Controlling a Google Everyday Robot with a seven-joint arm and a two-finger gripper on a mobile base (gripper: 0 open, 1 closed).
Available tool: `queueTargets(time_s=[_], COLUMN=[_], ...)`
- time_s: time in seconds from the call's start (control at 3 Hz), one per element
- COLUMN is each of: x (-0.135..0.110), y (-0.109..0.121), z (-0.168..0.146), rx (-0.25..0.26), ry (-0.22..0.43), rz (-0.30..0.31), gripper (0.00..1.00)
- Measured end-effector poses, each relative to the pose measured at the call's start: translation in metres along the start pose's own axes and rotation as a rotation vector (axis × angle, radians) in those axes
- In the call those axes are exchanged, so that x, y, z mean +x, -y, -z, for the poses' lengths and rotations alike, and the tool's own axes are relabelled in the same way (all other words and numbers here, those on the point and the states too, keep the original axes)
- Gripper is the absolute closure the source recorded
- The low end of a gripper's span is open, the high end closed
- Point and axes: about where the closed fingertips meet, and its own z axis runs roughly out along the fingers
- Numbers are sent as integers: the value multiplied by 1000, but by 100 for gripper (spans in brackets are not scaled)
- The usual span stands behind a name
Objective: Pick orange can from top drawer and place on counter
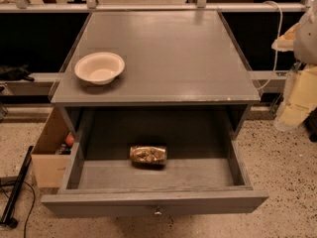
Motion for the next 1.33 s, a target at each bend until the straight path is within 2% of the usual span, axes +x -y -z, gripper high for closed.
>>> queueTargets(time_s=[0.33,0.67,1.0,1.33], x=[-1,-7,-17,-40], y=[-2,-16,-44,-73], z=[-3,-26,-71,-132], rx=[-1,-31,-88,-153], ry=[9,70,187,305], rz=[-3,-26,-48,-75], gripper=[0,0,0,0])
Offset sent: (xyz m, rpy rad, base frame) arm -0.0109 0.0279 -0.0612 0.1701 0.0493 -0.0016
